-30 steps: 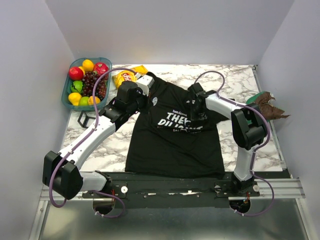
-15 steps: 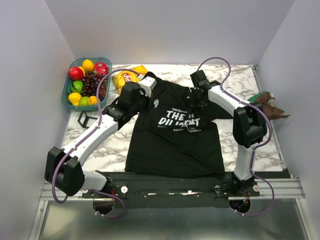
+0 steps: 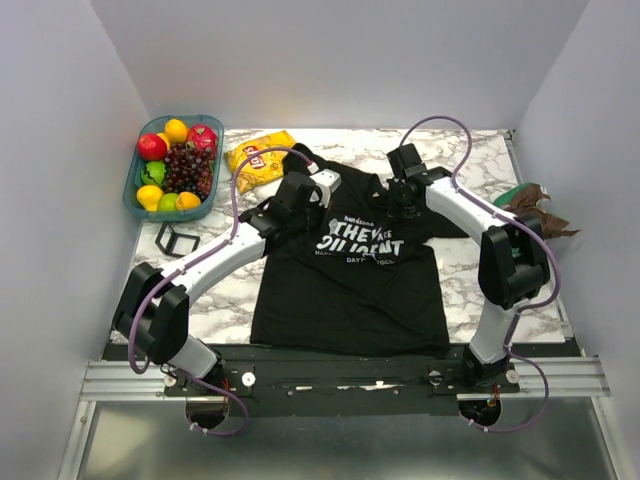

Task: Pin the brooch onto the clothing

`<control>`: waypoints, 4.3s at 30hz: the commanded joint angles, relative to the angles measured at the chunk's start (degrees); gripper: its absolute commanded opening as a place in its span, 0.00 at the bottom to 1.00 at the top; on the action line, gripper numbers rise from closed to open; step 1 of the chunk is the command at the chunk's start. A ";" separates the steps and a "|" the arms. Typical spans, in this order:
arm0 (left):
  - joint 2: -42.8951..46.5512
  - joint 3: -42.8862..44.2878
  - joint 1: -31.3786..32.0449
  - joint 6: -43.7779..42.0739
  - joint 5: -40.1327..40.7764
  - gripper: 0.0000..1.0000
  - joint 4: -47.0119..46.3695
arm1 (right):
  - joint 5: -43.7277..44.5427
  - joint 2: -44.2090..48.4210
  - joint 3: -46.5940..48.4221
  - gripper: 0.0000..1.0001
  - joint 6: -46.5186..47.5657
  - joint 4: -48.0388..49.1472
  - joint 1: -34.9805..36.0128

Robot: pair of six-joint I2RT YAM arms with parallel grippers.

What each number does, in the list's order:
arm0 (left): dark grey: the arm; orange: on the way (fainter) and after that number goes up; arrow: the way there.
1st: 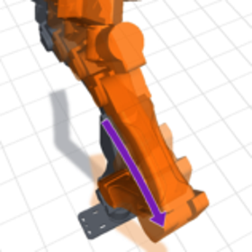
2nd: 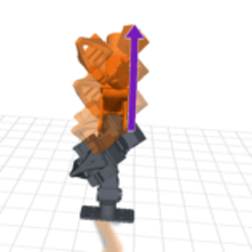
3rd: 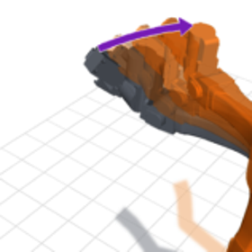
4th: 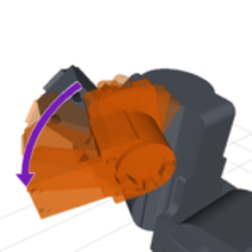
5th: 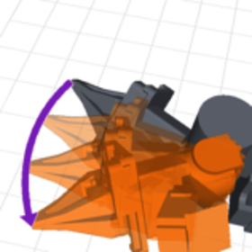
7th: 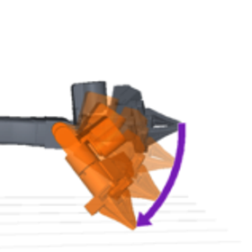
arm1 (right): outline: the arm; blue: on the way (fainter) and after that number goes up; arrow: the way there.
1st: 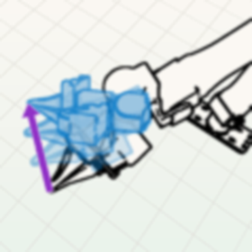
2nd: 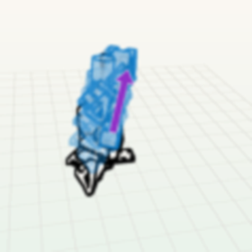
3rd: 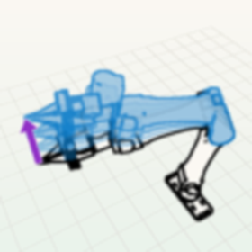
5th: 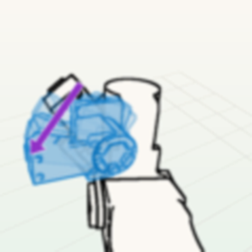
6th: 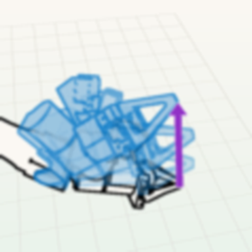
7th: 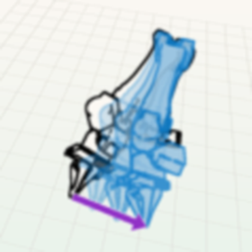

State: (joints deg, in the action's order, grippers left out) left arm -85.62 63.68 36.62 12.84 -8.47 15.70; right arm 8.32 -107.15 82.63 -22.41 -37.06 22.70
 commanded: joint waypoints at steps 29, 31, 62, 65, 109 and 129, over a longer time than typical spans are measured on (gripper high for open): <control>-6.75 10.41 -0.23 -24.26 -50.50 0.00 24.81 | -56.20 39.65 -33.15 0.59 17.14 22.82 3.66; -6.75 9.89 -0.50 -24.62 -50.59 0.00 25.08 | -56.92 39.92 -33.67 0.58 17.14 23.00 4.37; -4.20 7.86 -0.50 -24.53 -54.81 0.00 22.70 | -57.44 37.72 -35.17 0.26 18.02 23.26 8.24; -4.29 7.77 -0.50 -24.27 -54.90 0.00 22.53 | -57.89 37.98 -35.26 0.23 18.02 23.43 8.33; 18.22 -22.02 -1.99 13.88 -46.73 0.60 -31.52 | -60.70 45.98 -39.92 0.01 4.31 39.96 8.33; 15.93 -20.35 0.47 10.36 -48.13 0.36 -25.81 | -60.70 46.95 -39.83 0.01 3.87 40.22 8.33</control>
State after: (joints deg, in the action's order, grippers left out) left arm -69.45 41.78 36.51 24.53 -56.16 -10.61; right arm -50.94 -61.36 41.71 -18.13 1.72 30.70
